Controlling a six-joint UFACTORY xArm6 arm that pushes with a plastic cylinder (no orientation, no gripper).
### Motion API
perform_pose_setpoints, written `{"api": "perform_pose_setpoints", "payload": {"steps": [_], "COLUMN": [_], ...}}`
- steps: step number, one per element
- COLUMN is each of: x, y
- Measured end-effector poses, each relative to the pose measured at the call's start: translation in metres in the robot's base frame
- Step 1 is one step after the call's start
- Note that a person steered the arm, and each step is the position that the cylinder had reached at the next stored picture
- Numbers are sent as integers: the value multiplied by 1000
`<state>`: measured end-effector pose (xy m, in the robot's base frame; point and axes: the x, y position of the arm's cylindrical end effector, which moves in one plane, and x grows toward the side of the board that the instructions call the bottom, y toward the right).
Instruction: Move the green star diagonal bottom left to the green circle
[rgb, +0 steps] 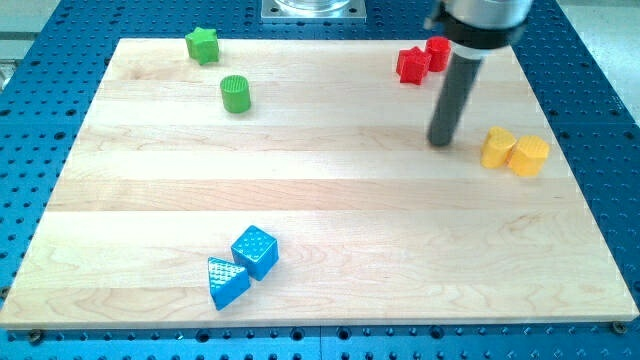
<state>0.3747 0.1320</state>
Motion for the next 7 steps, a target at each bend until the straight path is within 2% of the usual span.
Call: {"api": "perform_pose_setpoints", "payload": {"steps": [1,2,3,5,6,7], "x": [-86,-147,-181,-182,-182,-182], "y": [-68,-118,-158,-196,-238,-310]}}
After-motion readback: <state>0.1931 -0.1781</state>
